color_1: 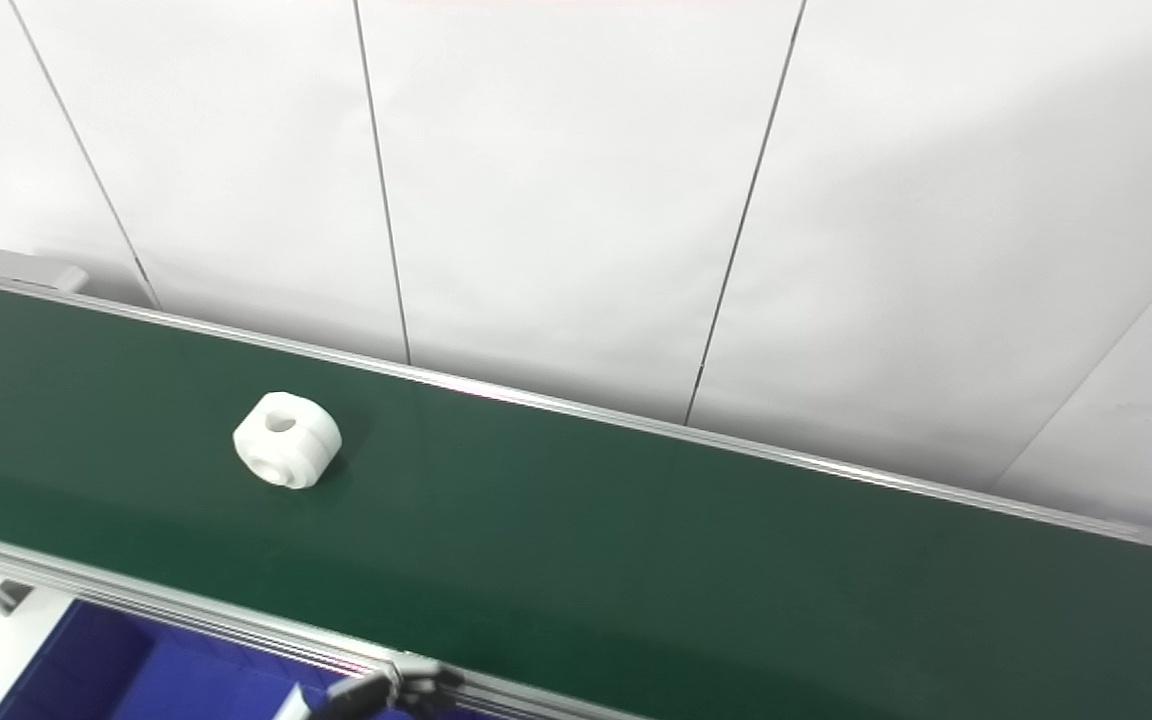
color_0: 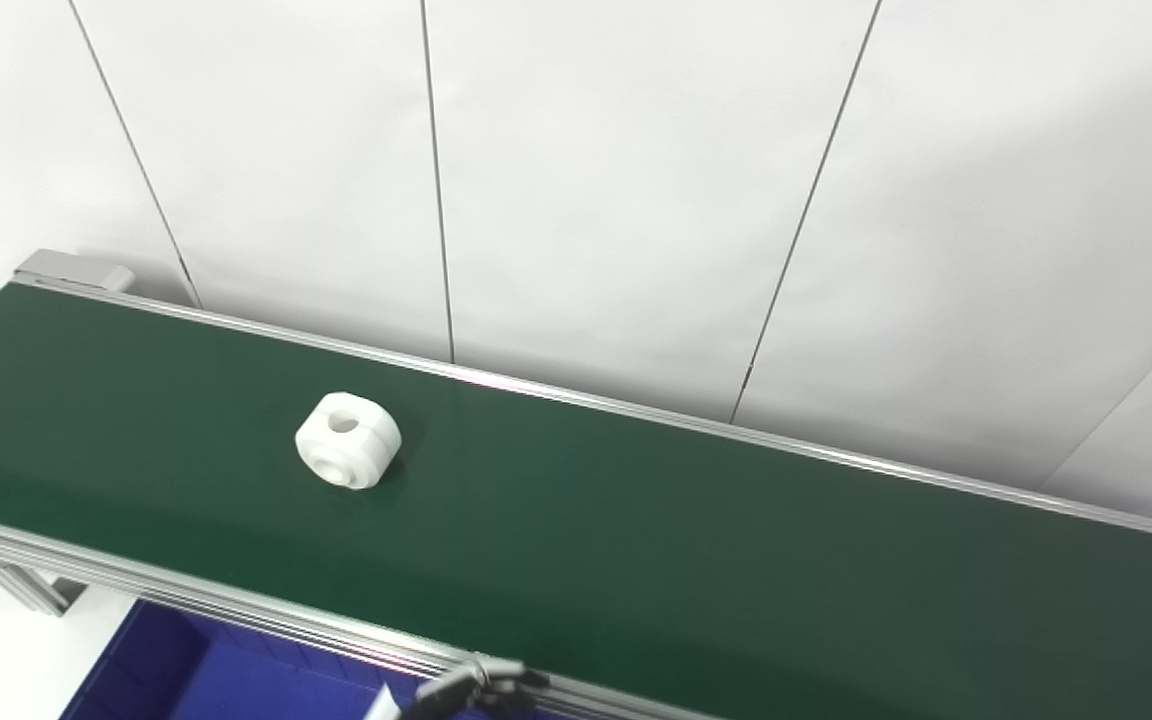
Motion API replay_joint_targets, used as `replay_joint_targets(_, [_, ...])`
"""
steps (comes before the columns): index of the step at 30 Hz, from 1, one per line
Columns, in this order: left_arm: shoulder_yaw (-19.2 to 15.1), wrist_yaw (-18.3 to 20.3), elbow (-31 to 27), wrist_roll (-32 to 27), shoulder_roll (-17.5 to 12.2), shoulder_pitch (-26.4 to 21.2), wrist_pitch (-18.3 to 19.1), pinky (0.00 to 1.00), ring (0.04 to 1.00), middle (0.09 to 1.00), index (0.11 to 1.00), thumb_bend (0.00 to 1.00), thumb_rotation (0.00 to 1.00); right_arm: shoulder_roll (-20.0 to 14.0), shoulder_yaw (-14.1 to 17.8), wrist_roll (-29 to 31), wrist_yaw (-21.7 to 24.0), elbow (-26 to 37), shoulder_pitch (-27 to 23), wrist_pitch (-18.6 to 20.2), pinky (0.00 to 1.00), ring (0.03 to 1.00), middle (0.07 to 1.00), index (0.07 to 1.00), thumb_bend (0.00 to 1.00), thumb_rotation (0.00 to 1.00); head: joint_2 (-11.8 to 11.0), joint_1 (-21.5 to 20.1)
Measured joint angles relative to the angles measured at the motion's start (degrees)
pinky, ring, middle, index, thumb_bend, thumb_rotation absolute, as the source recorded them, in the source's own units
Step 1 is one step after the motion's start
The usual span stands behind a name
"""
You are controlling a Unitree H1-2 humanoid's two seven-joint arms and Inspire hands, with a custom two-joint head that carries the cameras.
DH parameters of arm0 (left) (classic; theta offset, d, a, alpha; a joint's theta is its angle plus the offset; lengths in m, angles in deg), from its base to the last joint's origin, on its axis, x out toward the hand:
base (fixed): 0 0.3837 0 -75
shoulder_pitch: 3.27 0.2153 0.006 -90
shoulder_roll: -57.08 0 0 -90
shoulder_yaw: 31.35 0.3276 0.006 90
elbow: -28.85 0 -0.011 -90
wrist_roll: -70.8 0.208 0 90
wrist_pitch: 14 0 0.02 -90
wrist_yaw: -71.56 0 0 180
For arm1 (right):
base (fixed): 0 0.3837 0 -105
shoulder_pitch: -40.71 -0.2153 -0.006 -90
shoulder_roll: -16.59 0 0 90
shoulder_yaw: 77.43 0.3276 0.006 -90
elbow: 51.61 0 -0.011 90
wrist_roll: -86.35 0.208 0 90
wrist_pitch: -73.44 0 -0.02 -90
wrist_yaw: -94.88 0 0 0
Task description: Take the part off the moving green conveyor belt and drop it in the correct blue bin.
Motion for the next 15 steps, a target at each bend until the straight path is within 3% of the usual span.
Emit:
replay_joint_targets(5, [-6.67,5.32,-4.52,0.30,-0.89,-1.77,-0.03,0.50,0.600,0.689,0.692,0.67,0.26,0.24,0.02,0.20,0.02,-0.02,-0.91,-0.01,0.67,0.756,0.803,0.831,0.70,0.15,0.71,-0.97])
replay_joint_targets(11, [-15.93,15.03,-5.30,-0.98,-0.69,-3.39,-0.03,0.54,0.655,0.758,0.716,0.72,0.31,0.31,-0.16,0.18,0.01,-0.29,-1.53,-0.06,0.66,0.742,0.788,0.819,0.69,0.13,3.17,-2.90])
replay_joint_targets(15, [-21.54,22.46,-5.47,-3.17,1.51,-3.55,0.23,0.61,0.735,0.809,0.763,0.72,0.34,0.35,-0.16,0.16,0.02,0.19,-1.51,-0.08,0.65,0.743,0.785,0.817,0.70,0.14,5.53,-3.87])
